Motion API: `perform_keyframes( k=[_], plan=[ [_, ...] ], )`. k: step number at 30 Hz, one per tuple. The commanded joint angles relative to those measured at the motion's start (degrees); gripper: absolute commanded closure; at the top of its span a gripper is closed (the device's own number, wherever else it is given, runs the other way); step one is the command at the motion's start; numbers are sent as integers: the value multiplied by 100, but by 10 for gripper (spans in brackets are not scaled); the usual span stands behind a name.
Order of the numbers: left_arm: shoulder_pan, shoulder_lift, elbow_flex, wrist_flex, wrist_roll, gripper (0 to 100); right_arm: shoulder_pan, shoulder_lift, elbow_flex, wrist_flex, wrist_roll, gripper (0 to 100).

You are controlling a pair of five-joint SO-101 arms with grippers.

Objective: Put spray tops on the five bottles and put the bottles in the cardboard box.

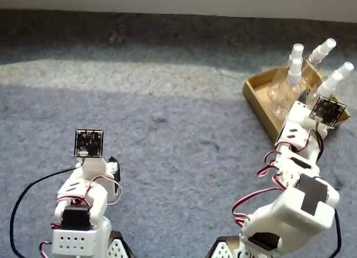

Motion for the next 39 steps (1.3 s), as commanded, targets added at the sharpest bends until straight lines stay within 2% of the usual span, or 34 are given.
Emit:
perform_keyframes(
  k=[1,20,26,39],
  plan=[
    [-40,-48,119,9,-44,957,-84,75,-303,-163,53,869],
    [-40,-48,119,9,-44,957,-40,382,-303,-145,88,865],
    [-40,-48,119,9,-44,957,-48,382,-268,-145,70,773],
    [-40,-48,119,9,-44,958,-40,365,-66,-136,97,766]
  ],
)
